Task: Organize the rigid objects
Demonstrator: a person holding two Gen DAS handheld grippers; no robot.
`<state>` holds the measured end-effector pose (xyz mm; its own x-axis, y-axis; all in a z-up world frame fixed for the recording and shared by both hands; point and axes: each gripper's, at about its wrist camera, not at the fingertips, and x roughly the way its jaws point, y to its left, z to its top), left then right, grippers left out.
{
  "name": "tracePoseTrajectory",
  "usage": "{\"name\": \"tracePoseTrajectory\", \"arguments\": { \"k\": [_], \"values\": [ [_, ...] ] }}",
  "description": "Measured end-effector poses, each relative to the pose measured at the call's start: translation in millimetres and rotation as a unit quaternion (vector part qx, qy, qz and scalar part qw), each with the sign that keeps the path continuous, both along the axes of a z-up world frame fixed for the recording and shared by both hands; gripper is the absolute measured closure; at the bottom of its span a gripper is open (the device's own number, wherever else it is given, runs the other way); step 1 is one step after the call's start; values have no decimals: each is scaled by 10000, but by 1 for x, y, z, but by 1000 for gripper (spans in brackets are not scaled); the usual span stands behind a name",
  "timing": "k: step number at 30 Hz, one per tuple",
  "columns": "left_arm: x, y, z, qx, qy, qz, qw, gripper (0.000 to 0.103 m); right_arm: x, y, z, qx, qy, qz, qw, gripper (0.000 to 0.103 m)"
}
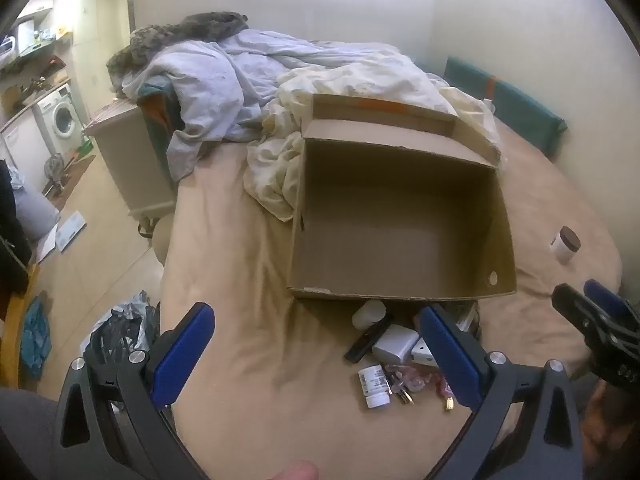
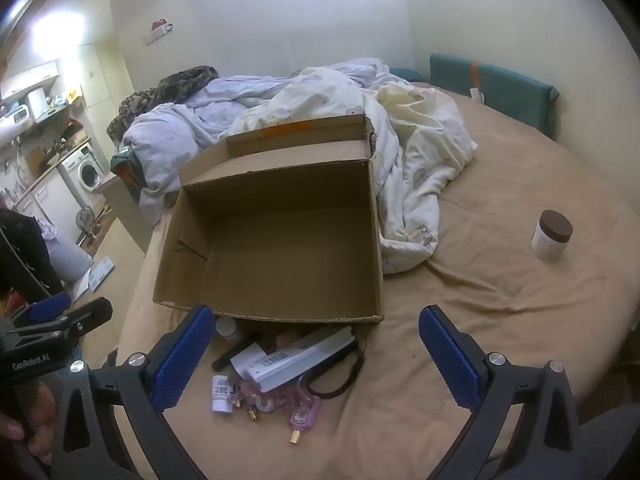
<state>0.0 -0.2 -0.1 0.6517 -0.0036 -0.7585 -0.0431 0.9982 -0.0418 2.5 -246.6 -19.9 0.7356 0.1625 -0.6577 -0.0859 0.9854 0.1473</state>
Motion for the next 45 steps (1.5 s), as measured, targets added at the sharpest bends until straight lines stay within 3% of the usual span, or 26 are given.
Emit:
{"name": "tracePoseTrajectory", "arguments": {
  "k": [45],
  "values": [
    [0,1,3,46,0,29,10000,1,-1,1,-1,66,-33,20,10000,0]
  ]
}}
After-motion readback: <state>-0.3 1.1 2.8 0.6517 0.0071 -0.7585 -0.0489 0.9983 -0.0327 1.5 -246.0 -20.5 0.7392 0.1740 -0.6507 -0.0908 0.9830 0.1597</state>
